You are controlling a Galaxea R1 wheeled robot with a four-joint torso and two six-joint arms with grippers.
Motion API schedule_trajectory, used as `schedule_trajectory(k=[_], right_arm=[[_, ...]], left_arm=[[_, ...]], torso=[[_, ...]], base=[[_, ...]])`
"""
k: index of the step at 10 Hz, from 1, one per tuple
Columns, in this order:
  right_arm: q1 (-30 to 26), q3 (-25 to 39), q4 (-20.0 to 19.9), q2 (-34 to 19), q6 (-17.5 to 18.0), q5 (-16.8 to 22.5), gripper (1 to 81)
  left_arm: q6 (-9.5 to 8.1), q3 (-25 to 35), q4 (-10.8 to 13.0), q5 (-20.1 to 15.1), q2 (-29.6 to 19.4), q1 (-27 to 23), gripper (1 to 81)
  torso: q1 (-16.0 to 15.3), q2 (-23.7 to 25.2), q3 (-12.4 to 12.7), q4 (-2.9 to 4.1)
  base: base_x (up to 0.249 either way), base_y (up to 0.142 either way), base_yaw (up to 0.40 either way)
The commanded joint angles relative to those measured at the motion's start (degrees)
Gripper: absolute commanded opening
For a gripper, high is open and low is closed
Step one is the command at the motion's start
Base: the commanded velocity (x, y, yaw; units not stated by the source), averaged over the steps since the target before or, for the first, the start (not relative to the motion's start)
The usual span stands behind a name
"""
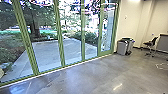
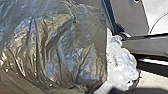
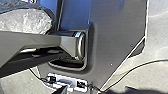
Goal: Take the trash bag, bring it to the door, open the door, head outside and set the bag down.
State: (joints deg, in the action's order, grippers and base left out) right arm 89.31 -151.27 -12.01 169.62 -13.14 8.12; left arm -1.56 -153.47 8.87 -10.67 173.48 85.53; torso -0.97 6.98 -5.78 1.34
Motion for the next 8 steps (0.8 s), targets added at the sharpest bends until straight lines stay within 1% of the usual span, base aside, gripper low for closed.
schedule_trajectory(k=[1, 8], right_arm=[[-2.9, 0.0, 0.2, -0.2, -0.3, 3.9, 81.1], [-2.9, 0.0, 0.2, -0.2, -0.3, 3.9, 81.1]], left_arm=[[0.24, 0.1, 0.4, -3.6, 0.1, -3.1, 1.0], [0.24, 0.1, 0.4, -3.6, 0.2, -3.1, 1.0]], torso=[[0.0, 0.0, 0.0, 0.00], [0.0, 0.0, 0.0, 0.00]], base=[[0.110, 0.000, 0.000], [0.128, -0.070, 0.000]])
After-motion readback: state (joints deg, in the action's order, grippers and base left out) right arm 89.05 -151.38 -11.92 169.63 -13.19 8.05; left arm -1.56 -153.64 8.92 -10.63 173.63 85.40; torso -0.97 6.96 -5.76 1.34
